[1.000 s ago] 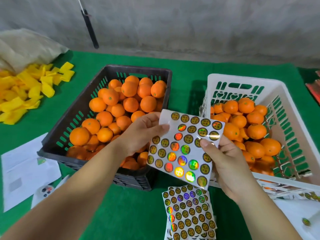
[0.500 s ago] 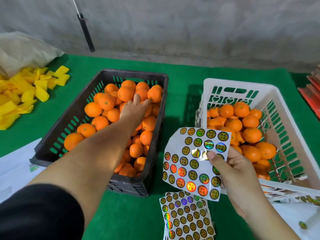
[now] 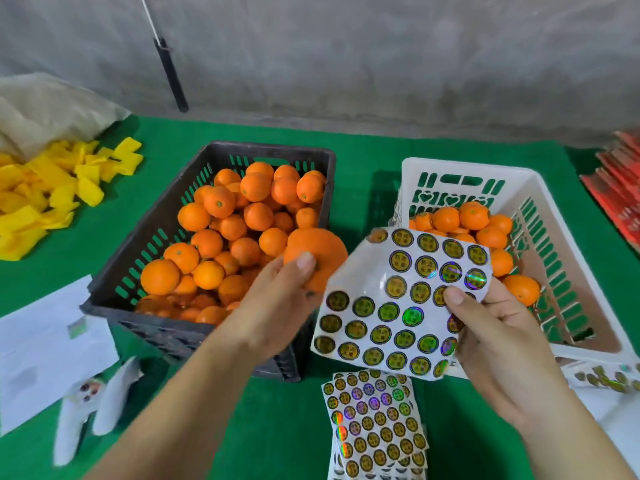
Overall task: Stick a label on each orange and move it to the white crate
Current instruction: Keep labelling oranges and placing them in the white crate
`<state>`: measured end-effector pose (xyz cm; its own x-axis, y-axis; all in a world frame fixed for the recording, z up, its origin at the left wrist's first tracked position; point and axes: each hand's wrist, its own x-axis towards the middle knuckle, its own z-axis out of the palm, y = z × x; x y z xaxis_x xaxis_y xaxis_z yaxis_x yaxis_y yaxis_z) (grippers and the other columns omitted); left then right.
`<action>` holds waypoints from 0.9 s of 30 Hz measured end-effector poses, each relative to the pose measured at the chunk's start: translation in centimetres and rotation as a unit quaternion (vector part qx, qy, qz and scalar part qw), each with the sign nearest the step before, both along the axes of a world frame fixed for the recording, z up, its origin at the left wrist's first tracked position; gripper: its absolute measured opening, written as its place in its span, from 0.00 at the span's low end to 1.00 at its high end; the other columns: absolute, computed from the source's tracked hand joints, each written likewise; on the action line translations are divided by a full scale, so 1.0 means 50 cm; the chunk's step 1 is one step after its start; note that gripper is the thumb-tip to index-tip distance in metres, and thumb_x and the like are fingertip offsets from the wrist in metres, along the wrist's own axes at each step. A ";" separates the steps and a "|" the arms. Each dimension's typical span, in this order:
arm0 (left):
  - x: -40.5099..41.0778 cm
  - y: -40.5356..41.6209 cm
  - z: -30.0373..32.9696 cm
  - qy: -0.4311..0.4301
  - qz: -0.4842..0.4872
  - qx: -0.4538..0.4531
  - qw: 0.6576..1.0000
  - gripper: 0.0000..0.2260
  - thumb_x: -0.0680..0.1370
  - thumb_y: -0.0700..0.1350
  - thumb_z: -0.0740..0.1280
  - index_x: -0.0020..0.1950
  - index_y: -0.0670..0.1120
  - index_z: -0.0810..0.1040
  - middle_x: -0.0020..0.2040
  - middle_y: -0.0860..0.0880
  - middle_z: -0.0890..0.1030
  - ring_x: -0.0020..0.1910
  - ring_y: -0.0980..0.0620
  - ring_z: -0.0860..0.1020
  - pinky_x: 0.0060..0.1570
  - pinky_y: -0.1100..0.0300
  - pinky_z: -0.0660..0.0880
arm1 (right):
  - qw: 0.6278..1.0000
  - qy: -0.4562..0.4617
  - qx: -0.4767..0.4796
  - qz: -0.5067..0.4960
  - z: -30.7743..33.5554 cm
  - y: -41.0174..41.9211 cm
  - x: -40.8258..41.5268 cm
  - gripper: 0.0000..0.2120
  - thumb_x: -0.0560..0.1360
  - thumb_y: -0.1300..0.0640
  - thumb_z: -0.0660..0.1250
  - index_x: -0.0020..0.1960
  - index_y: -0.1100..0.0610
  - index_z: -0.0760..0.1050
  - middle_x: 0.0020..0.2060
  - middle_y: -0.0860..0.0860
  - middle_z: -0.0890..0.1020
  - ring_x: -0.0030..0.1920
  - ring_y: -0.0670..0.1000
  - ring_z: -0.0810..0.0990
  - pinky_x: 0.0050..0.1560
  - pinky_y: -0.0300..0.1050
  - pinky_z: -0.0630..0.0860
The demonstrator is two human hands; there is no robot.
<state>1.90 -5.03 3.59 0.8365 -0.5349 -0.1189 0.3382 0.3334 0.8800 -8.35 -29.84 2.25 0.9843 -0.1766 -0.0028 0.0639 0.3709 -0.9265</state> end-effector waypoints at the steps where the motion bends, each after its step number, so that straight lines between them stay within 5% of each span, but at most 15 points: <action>1: -0.022 -0.001 0.006 0.016 -0.007 -0.032 0.999 0.54 0.61 0.65 0.83 0.76 0.38 0.67 0.75 0.33 0.71 0.74 0.35 0.72 0.75 0.38 0.68 | 1.000 -0.002 -0.008 -0.004 0.004 0.001 -0.003 0.20 0.81 0.60 0.68 0.72 0.54 0.78 0.69 0.56 0.82 0.67 0.58 0.82 0.57 0.54 0.84; 4: -0.060 0.006 0.006 0.035 -0.041 -0.132 0.990 0.55 0.63 0.65 0.82 0.80 0.40 0.64 0.78 0.37 0.69 0.78 0.38 0.67 0.77 0.42 0.65 | 0.999 0.013 -0.033 -0.037 0.012 0.001 -0.017 0.19 0.79 0.60 0.66 0.68 0.54 0.82 0.65 0.56 0.84 0.65 0.59 0.84 0.57 0.54 0.84; 9: -0.089 0.021 -0.019 0.046 -0.096 -0.210 0.972 0.36 0.74 0.63 0.75 0.74 0.41 0.73 0.82 0.34 0.58 0.82 0.32 0.53 0.79 0.31 0.44 | 0.997 0.021 -0.066 -0.040 0.023 -0.005 -0.054 0.19 0.78 0.58 0.68 0.68 0.51 0.82 0.64 0.55 0.85 0.63 0.59 0.85 0.55 0.55 0.85; 15: -0.123 0.003 -0.021 0.004 -0.007 -0.111 0.994 0.29 0.68 0.57 0.83 0.67 0.52 0.82 0.68 0.44 0.82 0.69 0.43 0.78 0.67 0.52 0.76 | 0.977 0.053 -0.191 -0.079 0.032 0.021 -0.069 0.25 0.73 0.54 0.75 0.70 0.46 0.76 0.59 0.52 0.86 0.59 0.57 0.85 0.53 0.46 0.84; 17: -0.141 0.002 -0.025 -0.006 0.013 -0.059 0.998 0.35 0.63 0.59 0.86 0.67 0.53 0.80 0.66 0.43 0.82 0.67 0.41 0.80 0.64 0.53 0.78 | 0.908 0.029 -0.381 -0.172 0.040 0.046 -0.078 0.32 0.75 0.52 0.77 0.75 0.46 0.69 0.66 0.52 0.75 0.67 0.56 0.77 0.66 0.51 0.76; 18: -0.149 0.003 -0.023 -0.022 0.013 -0.031 0.999 0.36 0.61 0.61 0.86 0.66 0.54 0.79 0.64 0.43 0.82 0.64 0.40 0.81 0.62 0.52 0.79 | 0.846 -0.035 -0.484 -0.221 0.048 0.055 -0.085 0.28 0.78 0.50 0.75 0.75 0.48 0.69 0.67 0.52 0.70 0.69 0.56 0.72 0.70 0.51 0.71; 20: -0.164 0.003 -0.016 -0.060 0.005 0.022 0.998 0.38 0.59 0.63 0.85 0.64 0.55 0.76 0.59 0.44 0.81 0.57 0.40 0.81 0.56 0.47 0.77 | 0.729 -0.197 -0.611 -0.239 0.074 0.065 -0.096 0.19 0.81 0.46 0.70 0.69 0.50 0.76 0.64 0.50 0.68 0.67 0.56 0.69 0.69 0.49 0.67; 21: -0.170 0.000 -0.012 -0.077 0.001 0.030 0.997 0.38 0.60 0.64 0.85 0.64 0.54 0.75 0.58 0.44 0.79 0.55 0.40 0.80 0.53 0.44 0.76 | 0.705 -0.244 -0.635 -0.203 0.086 0.069 -0.098 0.16 0.81 0.45 0.70 0.65 0.50 0.80 0.62 0.49 0.71 0.64 0.56 0.71 0.67 0.48 0.67; 23: -0.179 -0.006 -0.004 -0.098 -0.013 0.022 0.995 0.37 0.62 0.62 0.85 0.64 0.52 0.73 0.58 0.45 0.77 0.54 0.40 0.79 0.50 0.40 0.74 | 0.726 -0.246 -0.628 -0.132 0.098 0.069 -0.094 0.13 0.80 0.45 0.72 0.59 0.51 0.85 0.57 0.47 0.79 0.59 0.52 0.76 0.62 0.46 0.70; 27: -0.191 -0.004 0.003 -0.121 -0.021 0.017 0.992 0.36 0.64 0.60 0.85 0.65 0.51 0.72 0.60 0.45 0.77 0.55 0.39 0.79 0.49 0.38 0.77 | 0.880 -0.137 -0.450 -0.068 0.104 0.067 -0.087 0.06 0.75 0.47 0.76 0.50 0.47 0.86 0.45 0.45 0.84 0.45 0.51 0.82 0.47 0.43 0.78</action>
